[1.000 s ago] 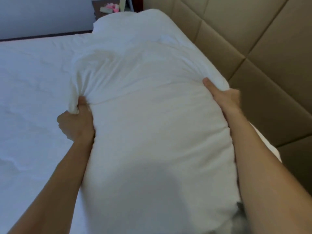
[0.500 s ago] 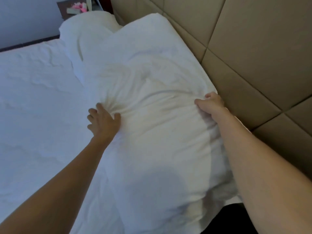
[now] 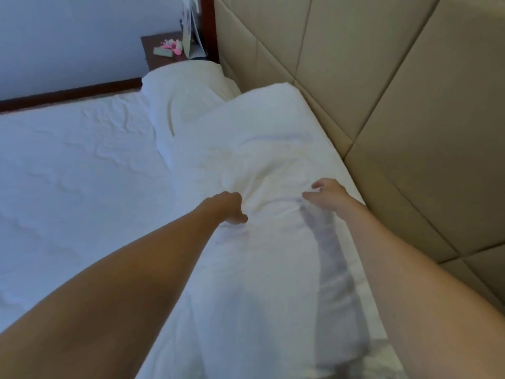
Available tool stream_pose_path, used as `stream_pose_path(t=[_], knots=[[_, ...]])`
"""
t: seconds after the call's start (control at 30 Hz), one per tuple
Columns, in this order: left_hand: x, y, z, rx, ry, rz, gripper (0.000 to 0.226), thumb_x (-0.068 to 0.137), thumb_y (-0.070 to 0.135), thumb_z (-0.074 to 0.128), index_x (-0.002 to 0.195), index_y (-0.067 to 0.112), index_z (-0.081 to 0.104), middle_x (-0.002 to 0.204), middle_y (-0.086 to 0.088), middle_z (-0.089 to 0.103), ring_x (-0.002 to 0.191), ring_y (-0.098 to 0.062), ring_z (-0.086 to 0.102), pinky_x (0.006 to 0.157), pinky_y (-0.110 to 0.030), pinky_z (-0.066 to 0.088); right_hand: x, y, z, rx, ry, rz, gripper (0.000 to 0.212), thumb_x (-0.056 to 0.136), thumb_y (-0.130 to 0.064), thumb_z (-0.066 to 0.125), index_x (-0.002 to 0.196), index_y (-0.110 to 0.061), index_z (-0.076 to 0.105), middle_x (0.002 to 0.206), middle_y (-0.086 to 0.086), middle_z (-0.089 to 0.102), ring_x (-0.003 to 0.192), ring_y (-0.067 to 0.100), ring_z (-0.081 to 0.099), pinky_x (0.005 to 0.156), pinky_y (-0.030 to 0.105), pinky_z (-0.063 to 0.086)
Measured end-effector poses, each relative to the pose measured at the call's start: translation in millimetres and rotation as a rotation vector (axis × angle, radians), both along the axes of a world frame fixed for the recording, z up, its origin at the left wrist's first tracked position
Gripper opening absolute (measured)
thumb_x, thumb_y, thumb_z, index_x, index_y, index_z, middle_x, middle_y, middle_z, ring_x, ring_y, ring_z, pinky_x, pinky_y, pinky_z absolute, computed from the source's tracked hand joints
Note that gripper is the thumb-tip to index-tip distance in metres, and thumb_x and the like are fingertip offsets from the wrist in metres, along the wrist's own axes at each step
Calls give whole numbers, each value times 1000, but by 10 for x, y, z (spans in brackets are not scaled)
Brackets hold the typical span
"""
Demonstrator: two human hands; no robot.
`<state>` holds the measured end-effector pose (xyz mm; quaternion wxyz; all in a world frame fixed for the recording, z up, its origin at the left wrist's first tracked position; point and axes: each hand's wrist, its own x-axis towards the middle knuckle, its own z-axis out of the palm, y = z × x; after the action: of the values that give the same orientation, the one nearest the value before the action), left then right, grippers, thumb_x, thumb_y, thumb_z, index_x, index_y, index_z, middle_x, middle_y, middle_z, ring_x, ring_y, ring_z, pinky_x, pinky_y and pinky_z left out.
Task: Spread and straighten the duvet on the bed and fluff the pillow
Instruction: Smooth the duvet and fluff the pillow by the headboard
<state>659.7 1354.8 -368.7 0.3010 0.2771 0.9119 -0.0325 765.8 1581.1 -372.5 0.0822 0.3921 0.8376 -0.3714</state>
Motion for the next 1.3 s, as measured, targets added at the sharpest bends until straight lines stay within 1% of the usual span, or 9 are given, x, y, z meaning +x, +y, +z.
stream_pose_path(t=[0.2, 0.37, 0.47, 0.63, 0.77, 0.97, 1.07, 1.17, 1.3], knots=[[-448, -184, 748, 33, -86, 107, 13, 93, 17, 43, 97, 5, 46, 92, -9, 69, 82, -29, 73, 52, -27, 48, -436, 14, 855, -9, 78, 144, 11, 87, -29, 69, 86, -19, 65, 87, 4, 67, 92, 26, 66, 74, 36, 55], [-1197, -285, 999, 89, -53, 187, 19, 93, 20, 46, 79, 8, 46, 90, -10, 73, 72, -28, 73, 52, -25, 48, -996, 27, 1219, 107, -30, 326, 17, 88, -31, 68, 97, -16, 67, 97, 2, 65, 91, 20, 61, 79, 33, 51], [-1716, -200, 849, 82, -26, 188, 19, 93, 24, 48, 97, 6, 52, 94, -8, 69, 70, -23, 68, 60, -28, 47, -1601, 53, 1159, 153, -19, 352, 20, 86, -37, 68, 100, -22, 64, 110, 2, 65, 101, 21, 61, 91, 37, 51], [-2734, -34, 147, 249, 28, 274, 58, 91, 47, 53, 138, 16, 39, 136, -10, 48, 124, -34, 49, 96, -48, 40, -2847, -118, 647, 270, 4, 423, 61, 89, -48, 63, 140, -23, 42, 146, 6, 43, 133, 27, 42, 105, 39, 39], [-3521, -7, -550, 349, 19, 470, 81, 84, 61, 58, 147, 25, 23, 148, -11, 31, 133, -40, 35, 102, -58, 34, -3607, -179, -81, 329, -200, 344, 95, 77, -80, 49, 152, -44, 4, 165, 3, -3, 150, 38, -8, 114, 64, -5], [-4238, -113, -1519, 243, -169, 913, 143, 58, 77, 72, 151, 25, -24, 158, -21, -23, 144, -53, -5, 113, -67, 13, -4233, -135, -1025, 409, -356, 239, 131, 45, -104, 35, 152, -42, -8, 165, -1, 5, 150, 37, -5, 104, 76, -11], [-4381, -139, -1950, 538, -445, 1307, 161, 43, 71, 84, 150, 22, -25, 161, -18, 7, 145, -41, 20, 115, -55, 26, -4432, -200, -1340, 487, -369, 177, 129, 54, -100, 36, 154, -33, -9, 164, 8, 10, 150, 35, 3, 109, 71, -10], [-4461, -233, -2185, 671, -449, 1388, 128, 60, 56, 86, 152, 8, 11, 149, -12, 39, 134, -32, 42, 105, -42, 42, -4604, -208, -1490, 454, -278, 158, 118, 69, -87, 47, 155, -23, -3, 159, 12, 26, 146, 32, 26, 116, 56, 8], [-4527, -451, -2215, 652, -248, 1246, 51, 92, 32, 65, 130, 0, 51, 131, -20, 57, 121, -36, 54, 87, -35, 45, -4692, -201, -1517, 442, -213, 143, 72, 91, -62, 46, 138, -9, 36, 137, 16, 53, 125, 34, 51, 100, 43, 37]])
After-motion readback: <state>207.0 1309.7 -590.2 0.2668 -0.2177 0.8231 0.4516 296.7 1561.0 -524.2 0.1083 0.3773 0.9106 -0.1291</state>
